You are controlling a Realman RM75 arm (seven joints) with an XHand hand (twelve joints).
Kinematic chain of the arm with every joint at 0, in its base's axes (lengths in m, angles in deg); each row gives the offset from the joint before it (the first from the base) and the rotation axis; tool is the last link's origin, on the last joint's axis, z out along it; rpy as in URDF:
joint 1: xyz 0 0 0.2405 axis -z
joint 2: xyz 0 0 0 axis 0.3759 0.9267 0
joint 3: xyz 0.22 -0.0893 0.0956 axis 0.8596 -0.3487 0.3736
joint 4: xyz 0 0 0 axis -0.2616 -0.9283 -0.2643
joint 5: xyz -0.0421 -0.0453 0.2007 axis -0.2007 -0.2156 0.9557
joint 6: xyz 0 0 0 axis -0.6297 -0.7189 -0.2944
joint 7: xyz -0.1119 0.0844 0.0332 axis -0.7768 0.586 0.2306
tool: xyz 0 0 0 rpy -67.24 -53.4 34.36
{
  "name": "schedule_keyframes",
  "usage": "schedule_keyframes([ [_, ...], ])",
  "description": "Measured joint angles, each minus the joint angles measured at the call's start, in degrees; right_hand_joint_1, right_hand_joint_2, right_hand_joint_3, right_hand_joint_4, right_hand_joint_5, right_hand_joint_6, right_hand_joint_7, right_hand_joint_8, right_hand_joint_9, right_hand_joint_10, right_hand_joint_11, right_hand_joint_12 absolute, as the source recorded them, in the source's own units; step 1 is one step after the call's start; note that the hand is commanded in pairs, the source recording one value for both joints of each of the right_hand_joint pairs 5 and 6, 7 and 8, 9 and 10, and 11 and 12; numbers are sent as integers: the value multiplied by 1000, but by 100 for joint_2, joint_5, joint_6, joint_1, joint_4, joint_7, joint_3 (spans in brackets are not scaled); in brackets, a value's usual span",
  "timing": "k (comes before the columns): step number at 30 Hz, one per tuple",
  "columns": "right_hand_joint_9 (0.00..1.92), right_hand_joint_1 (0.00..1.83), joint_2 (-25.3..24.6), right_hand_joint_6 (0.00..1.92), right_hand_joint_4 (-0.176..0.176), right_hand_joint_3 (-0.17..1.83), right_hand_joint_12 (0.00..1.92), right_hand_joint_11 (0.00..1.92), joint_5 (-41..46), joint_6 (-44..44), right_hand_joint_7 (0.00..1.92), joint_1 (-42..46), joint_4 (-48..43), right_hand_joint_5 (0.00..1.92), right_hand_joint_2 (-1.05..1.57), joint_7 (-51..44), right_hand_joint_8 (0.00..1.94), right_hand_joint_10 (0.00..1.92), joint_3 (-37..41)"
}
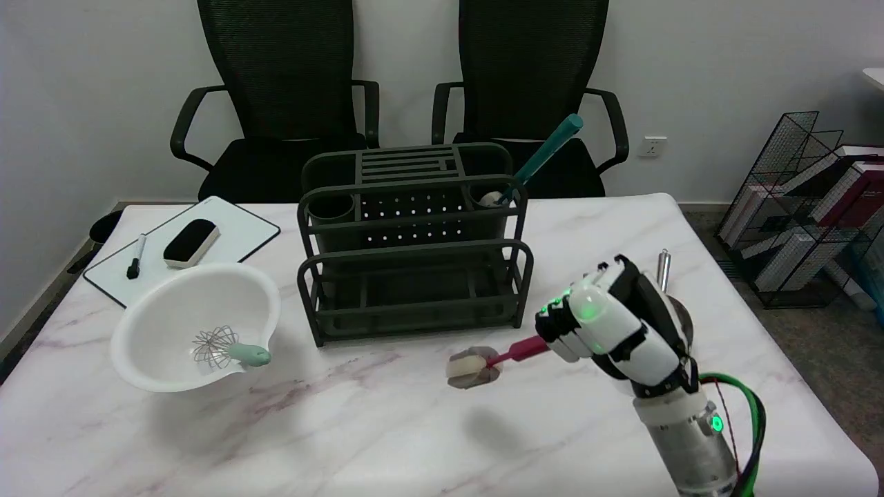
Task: Place the pink sponge bottle brush into the kitchen storage rack.
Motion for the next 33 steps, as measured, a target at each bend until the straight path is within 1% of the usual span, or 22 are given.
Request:
schedule_keyframes([
  [2, 1920, 1012, 103, 1920, 0, 1069, 1920, 1920, 47, 283, 1920, -17, -197, 1920, 1571, 5, 1920, 1920, 118],
  [9, 1920, 997, 364, 1920, 0, 1060, 1920, 1920, 240, 1464, 1920, -274, -868, 1920, 1571, 109, 1920, 1920, 761],
  [14, 1920, 999, 489, 1920, 0, 1050, 1920, 1920, 412, 2362, 1920, -727, -1252, 1920, 1571, 272, 1920, 1920, 1243],
  [24, 1920, 967, 663, 1920, 0, 1011, 1920, 1920, 767, 3697, 1920, -1697, -1656, 1920, 1571, 644, 1920, 1920, 1910],
  [27, 1920, 972, 714, 1920, 0, 969, 1920, 1920, 943, 4144, 1920, -2090, -1731, 1920, 1571, 731, 1920, 1920, 2046],
  [33, 1920, 988, 785, 1920, 0, 810, 1920, 1920, 1319, 5053, 1920, -2935, -1790, 1920, 1571, 845, 1920, 1920, 2188],
])
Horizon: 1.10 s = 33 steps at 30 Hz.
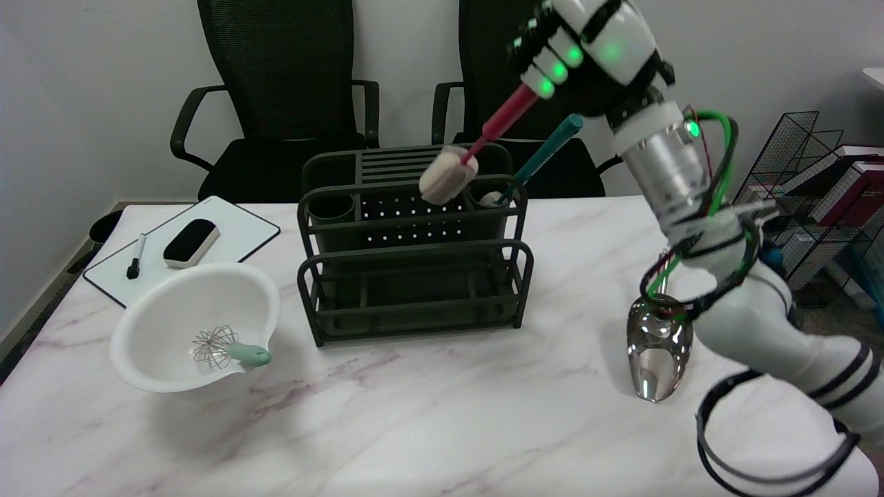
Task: Place the pink sponge bottle brush into the kitchen storage rack.
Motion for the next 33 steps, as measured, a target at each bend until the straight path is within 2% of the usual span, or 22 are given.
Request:
schedule_keyframes([
  [5, 1920, 1012, 17, 1920, 0, 544, 1920, 1920, 304, 717, 1920, -815, 52, 1920, 1571, 65, 1920, 1920, -63],
  [15, 1920, 1007, -155, 1920, 0, 348, 1909, 1909, 738, 1756, 1920, -2462, 716, 1920, 1571, 138, 1920, 1920, -808],
  [21, 1920, 1002, -418, 1920, 0, 357, 1893, 1893, 738, 2057, 1920, -3239, 1298, 1920, 1571, 145, 1920, 1920, -1327],
  [33, 1920, 998, -1183, 1920, 0, 437, 1864, 1864, -93, 2189, 1920, -4290, 2647, 1920, 1553, 144, 1920, 1920, -2017],
])
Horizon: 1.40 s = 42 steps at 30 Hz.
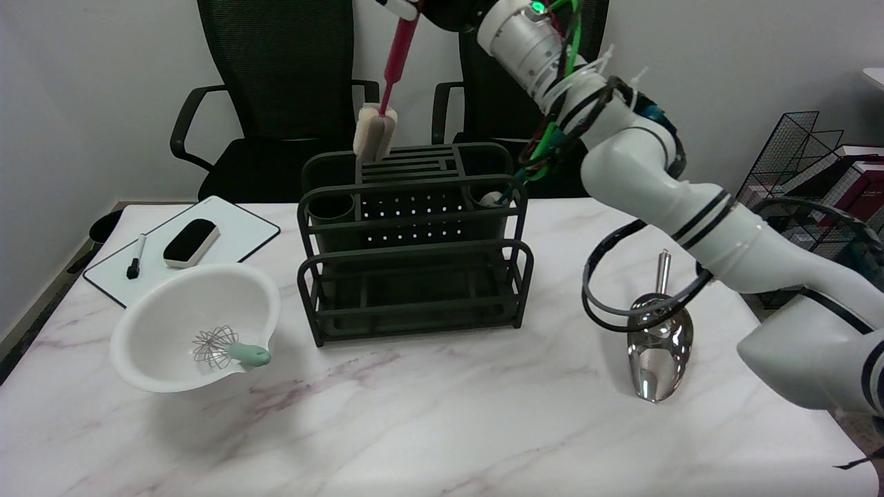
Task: Place the pink sponge bottle brush into the kitchen storage rack.
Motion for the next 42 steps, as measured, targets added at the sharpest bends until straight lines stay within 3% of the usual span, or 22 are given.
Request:
schedule_keyframes([
  [19, 1920, 987, -1198, 1920, 0, 482, 1854, 1854, -1488, -123, 1920, -809, 1592, 1920, 1546, 162, 1920, 1920, -549],
  [42, 1920, 975, -1424, 1920, 0, 469, 1850, 1850, -1864, -129, 1920, -990, 1393, 1920, 1571, 522, 1920, 1920, -683],
])
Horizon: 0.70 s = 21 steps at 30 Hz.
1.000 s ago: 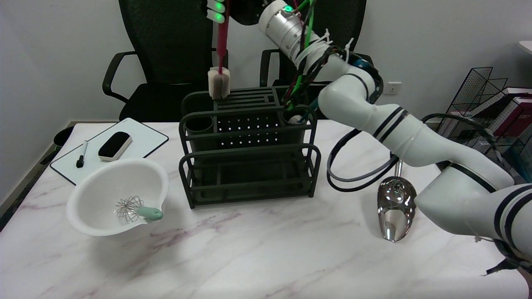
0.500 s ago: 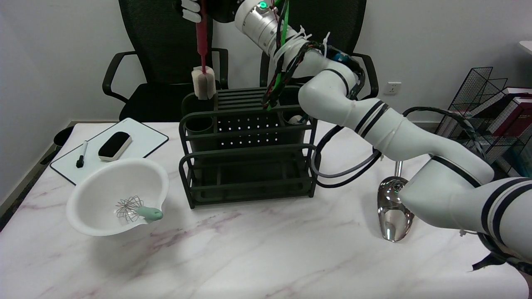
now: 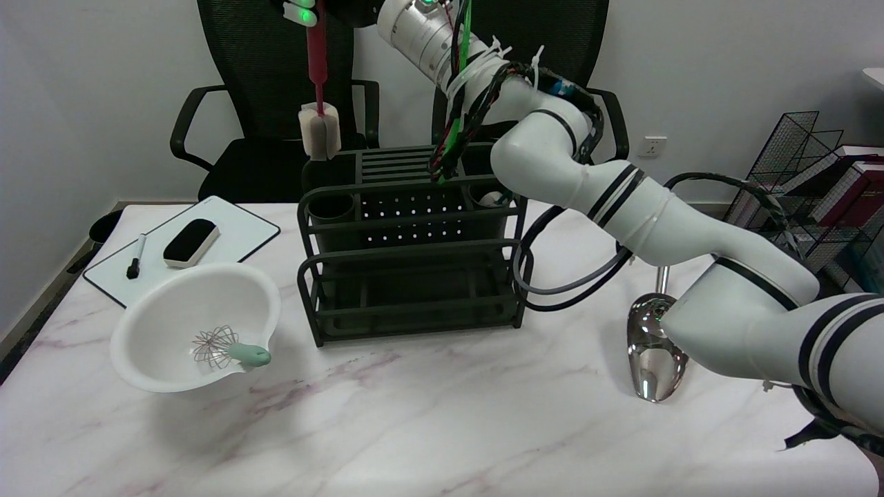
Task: Place the pink sponge bottle brush into the kitchen storage rack.
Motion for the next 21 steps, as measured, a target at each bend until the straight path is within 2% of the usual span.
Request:
schedule_keyframes([
  [21, 1920, 982, -224, 1920, 0, 515, 1838, 1838, -74, -234, 1920, 116, 808, 1920, 1548, 429, 1920, 1920, -162],
])
